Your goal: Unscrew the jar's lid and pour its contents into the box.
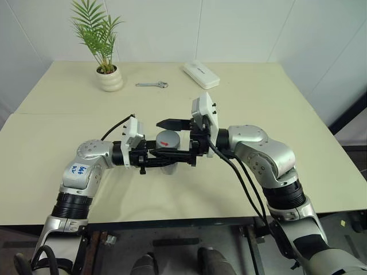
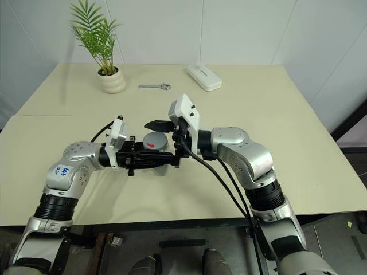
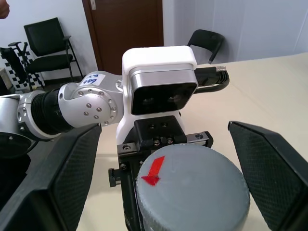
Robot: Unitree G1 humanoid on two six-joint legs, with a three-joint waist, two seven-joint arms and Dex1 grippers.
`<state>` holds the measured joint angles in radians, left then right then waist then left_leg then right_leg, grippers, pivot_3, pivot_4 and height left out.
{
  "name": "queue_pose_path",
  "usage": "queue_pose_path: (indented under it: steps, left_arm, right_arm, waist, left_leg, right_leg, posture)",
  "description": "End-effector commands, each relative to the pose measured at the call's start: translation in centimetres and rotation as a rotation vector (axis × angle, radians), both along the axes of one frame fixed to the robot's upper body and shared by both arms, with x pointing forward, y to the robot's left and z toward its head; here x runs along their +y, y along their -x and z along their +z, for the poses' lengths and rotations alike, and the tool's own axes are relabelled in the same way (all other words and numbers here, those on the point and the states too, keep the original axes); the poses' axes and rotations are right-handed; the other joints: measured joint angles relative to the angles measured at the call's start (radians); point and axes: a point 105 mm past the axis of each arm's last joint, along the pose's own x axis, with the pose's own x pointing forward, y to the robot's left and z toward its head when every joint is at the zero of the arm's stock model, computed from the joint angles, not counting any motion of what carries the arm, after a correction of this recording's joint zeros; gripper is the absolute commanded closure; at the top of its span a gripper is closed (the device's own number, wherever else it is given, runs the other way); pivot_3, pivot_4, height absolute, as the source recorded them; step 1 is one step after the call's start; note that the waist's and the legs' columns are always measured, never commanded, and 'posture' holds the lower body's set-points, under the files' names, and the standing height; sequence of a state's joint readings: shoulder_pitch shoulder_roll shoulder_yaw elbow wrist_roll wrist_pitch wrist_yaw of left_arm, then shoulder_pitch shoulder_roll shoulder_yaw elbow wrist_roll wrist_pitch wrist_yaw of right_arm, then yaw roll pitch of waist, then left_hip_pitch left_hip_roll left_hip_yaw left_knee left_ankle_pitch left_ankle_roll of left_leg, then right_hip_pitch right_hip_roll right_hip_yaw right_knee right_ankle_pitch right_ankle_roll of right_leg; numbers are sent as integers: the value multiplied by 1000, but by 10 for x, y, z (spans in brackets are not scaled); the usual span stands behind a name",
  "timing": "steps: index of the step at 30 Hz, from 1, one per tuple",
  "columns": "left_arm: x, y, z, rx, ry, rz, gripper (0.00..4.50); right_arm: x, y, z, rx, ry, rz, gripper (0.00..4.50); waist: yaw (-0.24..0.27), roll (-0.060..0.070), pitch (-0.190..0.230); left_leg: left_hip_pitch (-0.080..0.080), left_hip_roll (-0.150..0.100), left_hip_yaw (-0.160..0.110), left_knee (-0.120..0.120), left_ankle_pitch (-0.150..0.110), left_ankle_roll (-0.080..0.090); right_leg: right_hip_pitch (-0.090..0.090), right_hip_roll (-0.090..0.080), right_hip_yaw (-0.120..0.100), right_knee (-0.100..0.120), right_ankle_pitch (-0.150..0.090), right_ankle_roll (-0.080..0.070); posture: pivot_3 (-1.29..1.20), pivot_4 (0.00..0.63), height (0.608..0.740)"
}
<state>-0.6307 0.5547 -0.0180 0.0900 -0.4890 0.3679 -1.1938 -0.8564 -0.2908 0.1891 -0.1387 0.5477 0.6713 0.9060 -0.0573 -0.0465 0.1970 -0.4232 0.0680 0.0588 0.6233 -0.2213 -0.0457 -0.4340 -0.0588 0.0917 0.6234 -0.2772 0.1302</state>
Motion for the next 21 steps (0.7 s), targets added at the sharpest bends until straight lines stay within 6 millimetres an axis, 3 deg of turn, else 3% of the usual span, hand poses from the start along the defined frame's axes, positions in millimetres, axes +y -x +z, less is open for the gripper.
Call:
queue_pose_path:
  steps: [1,11,19,21]
  left_arm:
    - [-3,5,10,-40,11,-22,2576]
    - [-5,5,13,-49,19,-32,2576]
    - [-5,4,14,-51,22,-33,2576]
    - [-5,4,13,-48,26,-30,2576]
  right_arm:
    - [-3,-4,10,-51,-33,-20,48]
    - [-14,-16,11,-76,-40,-51,48]
    - [-39,-28,11,-77,-23,-91,48]
    - [-53,-28,10,-57,-17,-96,48]
  waist:
    - [0,0,0]
    - [0,0,0]
    - [0,0,0]
    - [1,0,0]
  left_leg:
    - [0,0,0,0,0,0]
    - [0,0,0,0,0,0]
    - [0,0,0,0,0,0]
    - [0,0,0,0,0,0]
  right_leg:
    - [0,0,0,0,0,0]
    - [0,0,0,0,0,0]
    - [0,0,0,0,0,0]
    - [0,0,0,0,0,0]
  posture:
    - [0,150,740]
    - [0,150,740]
    - [0,150,740]
    - [0,150,740]
